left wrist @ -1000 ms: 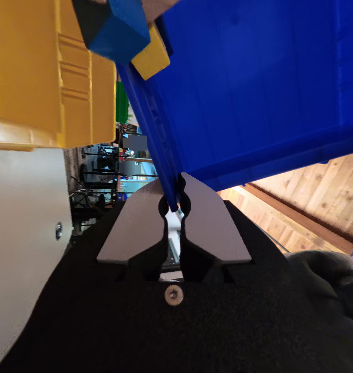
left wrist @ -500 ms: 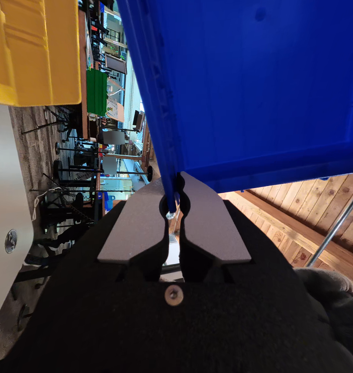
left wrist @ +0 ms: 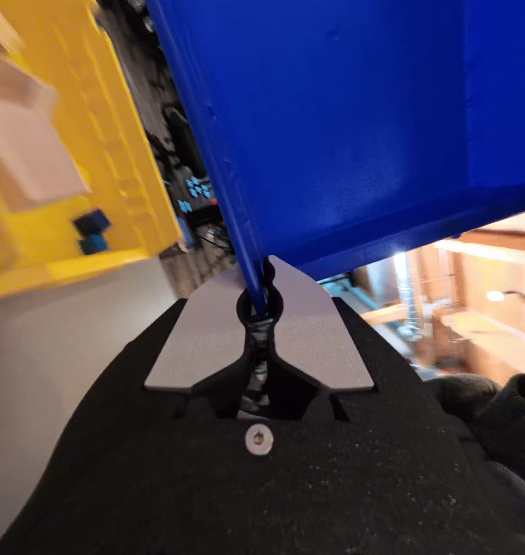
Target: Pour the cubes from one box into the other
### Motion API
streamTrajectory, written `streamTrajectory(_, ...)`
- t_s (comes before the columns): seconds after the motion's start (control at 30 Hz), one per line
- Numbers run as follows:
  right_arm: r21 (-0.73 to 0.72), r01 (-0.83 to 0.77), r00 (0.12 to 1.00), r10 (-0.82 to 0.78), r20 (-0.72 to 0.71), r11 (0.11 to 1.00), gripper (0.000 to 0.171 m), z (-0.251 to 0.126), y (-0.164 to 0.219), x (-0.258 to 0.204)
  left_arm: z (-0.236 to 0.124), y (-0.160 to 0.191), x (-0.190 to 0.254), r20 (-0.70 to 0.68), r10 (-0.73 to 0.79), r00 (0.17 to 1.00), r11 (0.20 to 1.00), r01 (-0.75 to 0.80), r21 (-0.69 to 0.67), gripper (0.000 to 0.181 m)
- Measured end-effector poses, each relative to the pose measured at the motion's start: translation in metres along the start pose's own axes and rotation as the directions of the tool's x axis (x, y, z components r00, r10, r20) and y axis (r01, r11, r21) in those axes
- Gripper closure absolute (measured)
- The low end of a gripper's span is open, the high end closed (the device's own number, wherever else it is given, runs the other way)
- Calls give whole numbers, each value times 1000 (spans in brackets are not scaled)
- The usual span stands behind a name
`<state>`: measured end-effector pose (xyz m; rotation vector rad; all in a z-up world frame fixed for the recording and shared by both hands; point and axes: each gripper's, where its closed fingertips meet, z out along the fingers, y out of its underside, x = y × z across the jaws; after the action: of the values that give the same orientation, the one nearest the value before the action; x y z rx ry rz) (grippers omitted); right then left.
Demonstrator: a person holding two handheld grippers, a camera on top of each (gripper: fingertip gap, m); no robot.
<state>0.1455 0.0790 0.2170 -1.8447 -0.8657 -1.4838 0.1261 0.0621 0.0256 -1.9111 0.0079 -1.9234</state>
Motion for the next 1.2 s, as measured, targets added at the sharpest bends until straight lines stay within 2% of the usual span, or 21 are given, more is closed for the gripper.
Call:
streamTrajectory(0.13,152,-277,960,278,13,949,168,-37,-15,-21,-74,-33,-9,192,247,950,965,-259,38,176)
streamTrajectory(0.2,245,-428,901,433,38,870,168,-59,-26,-38,-119,-50,-10,299,371,879,916,-400,40,176)
streamTrajectory(0.3,367,-603,791,590,161,708,168,-86,-59,-77,-202,-82,-13,482,498,721,818,-576,16,177)
streamTrajectory(0.43,407,-773,631,656,413,487,168,-118,-136,-144,-329,-111,-21,723,529,443,696,-714,-72,178)
streamTrajectory(0.5,370,-845,534,662,526,387,168,-133,-179,-176,-385,-117,-31,803,491,338,677,-728,-107,178)
streamTrajectory(0.57,319,-891,454,655,604,323,169,-146,-220,-207,-435,-122,-46,860,434,267,687,-716,-124,177)
streamTrajectory(0.67,230,-928,367,616,697,293,169,-163,-274,-256,-497,-131,-71,918,355,178,701,-701,-135,178)
streamTrajectory(0.77,140,-928,322,553,769,345,168,-178,-314,-308,-547,-145,-92,949,304,88,709,-686,-164,178)
streamTrajectory(0.83,101,-917,309,524,794,387,167,-185,-330,-337,-568,-152,-108,956,285,68,729,-663,-170,179)
streamTrajectory(1.0,43,-883,306,502,809,468,166,-181,-350,-378,-586,-156,-153,956,282,84,778,-604,-176,179)
streamTrajectory(1.2,2,-861,287,483,827,508,164,-177,-366,-399,-595,-174,-172,957,277,88,790,-588,-174,179)
